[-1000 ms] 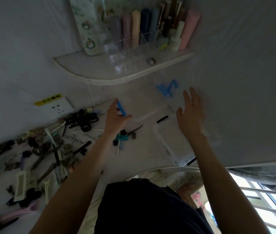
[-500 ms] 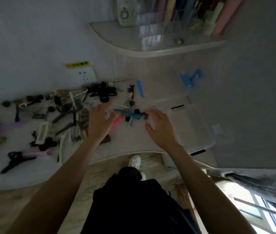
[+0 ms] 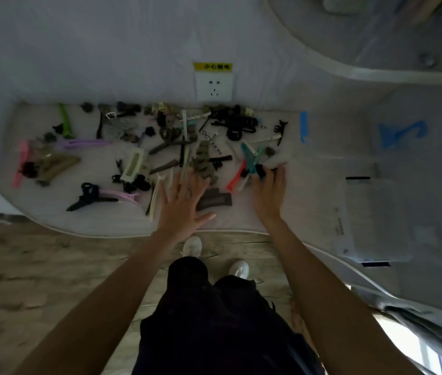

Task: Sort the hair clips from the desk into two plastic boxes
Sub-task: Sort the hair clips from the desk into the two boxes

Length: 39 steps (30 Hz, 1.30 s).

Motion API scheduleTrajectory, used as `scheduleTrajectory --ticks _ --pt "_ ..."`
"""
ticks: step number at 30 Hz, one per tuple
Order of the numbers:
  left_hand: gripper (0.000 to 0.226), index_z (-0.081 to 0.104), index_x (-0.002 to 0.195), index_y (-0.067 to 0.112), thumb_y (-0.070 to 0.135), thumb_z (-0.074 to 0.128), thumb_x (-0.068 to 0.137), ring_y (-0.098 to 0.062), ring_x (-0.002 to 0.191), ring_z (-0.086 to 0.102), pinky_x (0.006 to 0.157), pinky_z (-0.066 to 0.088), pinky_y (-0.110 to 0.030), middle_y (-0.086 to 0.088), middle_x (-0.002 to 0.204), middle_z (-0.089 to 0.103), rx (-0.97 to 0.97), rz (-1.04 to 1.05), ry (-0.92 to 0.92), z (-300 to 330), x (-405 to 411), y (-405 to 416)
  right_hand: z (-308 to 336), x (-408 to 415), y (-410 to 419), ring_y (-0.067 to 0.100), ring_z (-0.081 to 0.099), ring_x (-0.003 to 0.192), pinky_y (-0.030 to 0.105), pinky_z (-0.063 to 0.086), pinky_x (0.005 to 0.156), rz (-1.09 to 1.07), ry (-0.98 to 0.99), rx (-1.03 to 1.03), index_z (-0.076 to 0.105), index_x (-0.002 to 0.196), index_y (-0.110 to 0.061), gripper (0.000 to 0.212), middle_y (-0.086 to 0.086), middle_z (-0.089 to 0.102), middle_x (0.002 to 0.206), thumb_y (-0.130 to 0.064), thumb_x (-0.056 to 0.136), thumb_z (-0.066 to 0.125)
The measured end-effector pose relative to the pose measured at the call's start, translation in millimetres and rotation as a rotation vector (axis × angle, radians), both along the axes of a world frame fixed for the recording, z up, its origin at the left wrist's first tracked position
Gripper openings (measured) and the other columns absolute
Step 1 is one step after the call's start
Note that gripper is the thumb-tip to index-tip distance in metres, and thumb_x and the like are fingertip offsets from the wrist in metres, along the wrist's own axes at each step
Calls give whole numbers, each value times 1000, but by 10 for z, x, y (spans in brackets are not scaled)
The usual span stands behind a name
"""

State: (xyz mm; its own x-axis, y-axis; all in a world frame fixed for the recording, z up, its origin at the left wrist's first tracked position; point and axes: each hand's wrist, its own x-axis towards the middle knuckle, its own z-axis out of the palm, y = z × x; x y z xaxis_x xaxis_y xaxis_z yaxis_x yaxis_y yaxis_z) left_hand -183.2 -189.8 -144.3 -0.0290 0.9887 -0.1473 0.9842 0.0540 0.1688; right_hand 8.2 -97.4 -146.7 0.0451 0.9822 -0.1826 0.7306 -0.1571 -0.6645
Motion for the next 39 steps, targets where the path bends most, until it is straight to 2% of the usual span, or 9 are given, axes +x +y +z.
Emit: scheduleTrajectory --ticks 6,10,13,19,26,30,34,36,39 --pt "75 21 145 30 67 30 81 -38 140 22 109 19 -64 -11 154 25 89 -21 64 -105 -186 178 35 -728 92 27 11 144 38 12 120 139 145 -48 19 144 -4 62 15 15 155 -32 95 45" --pt "72 27 144 26 63 35 83 -32 138 25 109 22 -62 -15 149 33 137 21 26 -142 -484 319 135 -736 300 19 14 143 28 13 114 276 221 -34 28 143 -14 51 9 19 155 -29 97 44" --pt "71 28 143 28 63 41 82 -31 139 27 111 19 -60 -16 149 33 171 -7 -4 -168 -631 383 165 -398 595 25 23 139 34 21 115 71 85 158 38 138 -15 45 12 26 150 -28 95 44" --pt "75 28 143 31 59 57 80 -28 139 21 113 19 -55 -16 146 36 188 4 -49 -165 -665 411 44 -273 1110 35 3 144 49 1 119 32 -99 10 30 143 -14 49 21 10 155 -26 96 38" --pt "81 34 141 25 55 67 74 -33 137 24 113 21 -50 -20 144 37 200 -36 -42 -124 -741 330 25 -1021 812 25 27 139 47 25 116 -5 255 -36 22 145 -10 68 11 29 151 -47 91 41" --pt "79 35 140 23 61 59 74 -32 139 21 114 25 -47 -17 147 34 192 -33 -148 -78 -863 246 40 -1168 623 24 23 141 42 22 118 -53 316 -3 14 147 -10 68 11 22 153 -31 93 48" --pt "46 54 121 15 41 59 83 -21 122 42 104 34 -29 -10 127 55 423 45 -478 266 -921 264 183 -1088 536 33 21 140 44 20 115 -34 82 191 19 146 -12 67 20 19 152 -23 89 53" --pt "44 51 122 14 32 60 82 -25 116 47 99 37 -33 -11 124 55 438 185 -407 322 -1031 338 243 -1069 589 36 24 137 46 22 113 121 -57 269 32 141 -12 61 22 25 149 -20 86 56" --pt "68 36 135 18 42 64 78 -33 122 42 101 36 -40 -14 133 46 150 361 -261 221 -1241 432 323 -1138 805 38 22 138 49 21 115 359 -161 233 34 140 -13 63 22 27 148 -19 83 60"
